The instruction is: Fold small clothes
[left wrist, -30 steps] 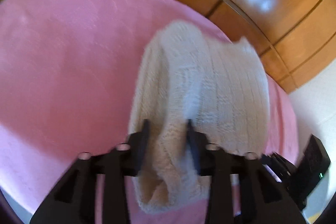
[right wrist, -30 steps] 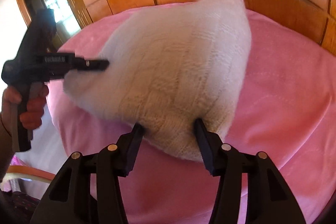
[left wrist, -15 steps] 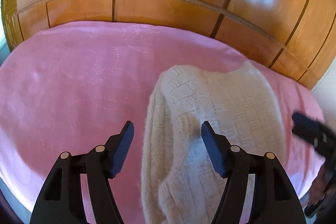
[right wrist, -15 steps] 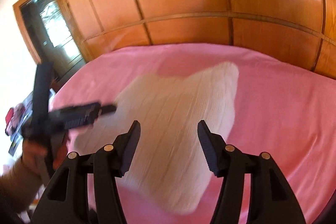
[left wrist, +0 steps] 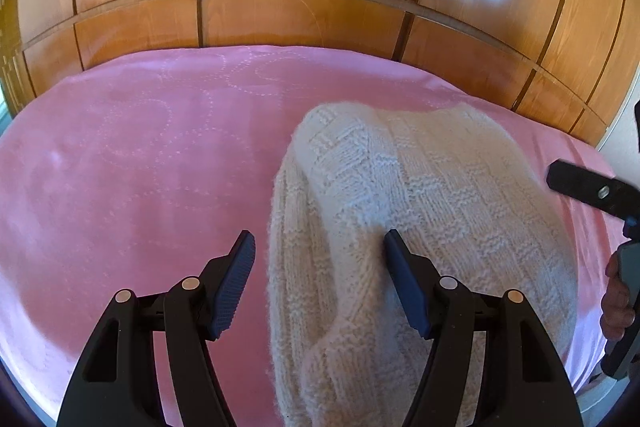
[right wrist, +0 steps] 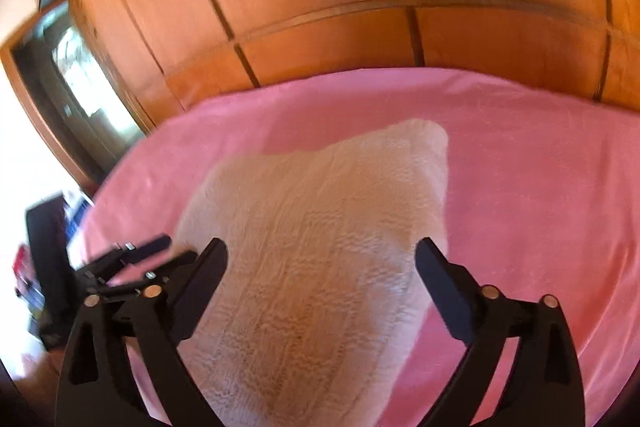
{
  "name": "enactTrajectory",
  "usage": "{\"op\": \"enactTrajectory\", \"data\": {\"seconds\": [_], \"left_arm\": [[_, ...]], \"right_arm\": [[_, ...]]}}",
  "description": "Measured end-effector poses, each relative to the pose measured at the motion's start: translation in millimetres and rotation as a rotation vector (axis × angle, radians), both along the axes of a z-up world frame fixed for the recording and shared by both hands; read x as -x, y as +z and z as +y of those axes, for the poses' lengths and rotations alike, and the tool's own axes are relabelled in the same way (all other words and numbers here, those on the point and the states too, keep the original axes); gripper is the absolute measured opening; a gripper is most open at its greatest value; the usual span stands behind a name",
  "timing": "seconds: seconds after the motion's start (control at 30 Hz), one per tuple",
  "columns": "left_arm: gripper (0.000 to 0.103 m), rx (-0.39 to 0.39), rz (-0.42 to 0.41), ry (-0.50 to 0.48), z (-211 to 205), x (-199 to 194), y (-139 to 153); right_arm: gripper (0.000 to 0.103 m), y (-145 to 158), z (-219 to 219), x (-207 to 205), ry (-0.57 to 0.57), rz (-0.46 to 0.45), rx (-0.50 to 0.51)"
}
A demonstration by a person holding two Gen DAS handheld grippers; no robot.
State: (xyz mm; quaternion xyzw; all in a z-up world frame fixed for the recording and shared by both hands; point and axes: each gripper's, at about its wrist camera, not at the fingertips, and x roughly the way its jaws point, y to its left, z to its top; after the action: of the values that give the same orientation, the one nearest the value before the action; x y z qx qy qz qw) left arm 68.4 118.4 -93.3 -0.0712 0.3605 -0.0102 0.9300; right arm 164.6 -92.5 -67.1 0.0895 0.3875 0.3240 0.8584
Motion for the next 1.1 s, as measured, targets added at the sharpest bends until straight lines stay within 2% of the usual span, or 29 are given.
{"op": "enactTrajectory", "data": {"seconds": [0.13, 0.43, 0.63, 0.73, 0.8, 0.87, 0.9, 0.97, 1.0, 1.1], "left_arm": [[0.067, 0.021, 0.001, 0.0, 0, 0, -1], [0.074, 0.06, 0.005, -0.012, 10, -2, -6], [0.079, 0.173, 0.016, -0.056, 27, -8, -16], [0.079, 0.313, 0.042, -0.08, 43, -11, -29], [0.074, 0.419, 0.056, -0.112, 51, -15, -37], [0.055, 0.52, 0.065, -0.145, 57, -19, -45], [0.049, 0.582, 0.059, -0.173, 60, -20, -49], [0.038, 0.624, 0.041, -0.209, 59, -18, -50], [0.036, 0.633, 0.032, -0.233, 55, -16, -49], [0.034, 0.679, 0.013, -0.285, 45, -9, -45]], "right_arm": [[0.1, -21, -18, -20, -0.023, 0.132, -0.084], [0.1, -54, -25, -35, 0.032, 0.284, -0.186], [0.101, -66, -21, -43, 0.093, 0.327, -0.256], [0.101, -66, -16, -44, 0.111, 0.305, -0.253], [0.097, -67, -10, -44, 0.126, 0.291, -0.235], [0.082, -68, -4, -44, 0.141, 0.289, -0.228], [0.074, -68, -4, -43, 0.137, 0.29, -0.231], [0.063, -65, -8, -41, 0.123, 0.289, -0.252], [0.058, -59, -11, -36, 0.122, 0.278, -0.265], [0.053, -45, -13, -23, 0.131, 0.239, -0.279]]}}
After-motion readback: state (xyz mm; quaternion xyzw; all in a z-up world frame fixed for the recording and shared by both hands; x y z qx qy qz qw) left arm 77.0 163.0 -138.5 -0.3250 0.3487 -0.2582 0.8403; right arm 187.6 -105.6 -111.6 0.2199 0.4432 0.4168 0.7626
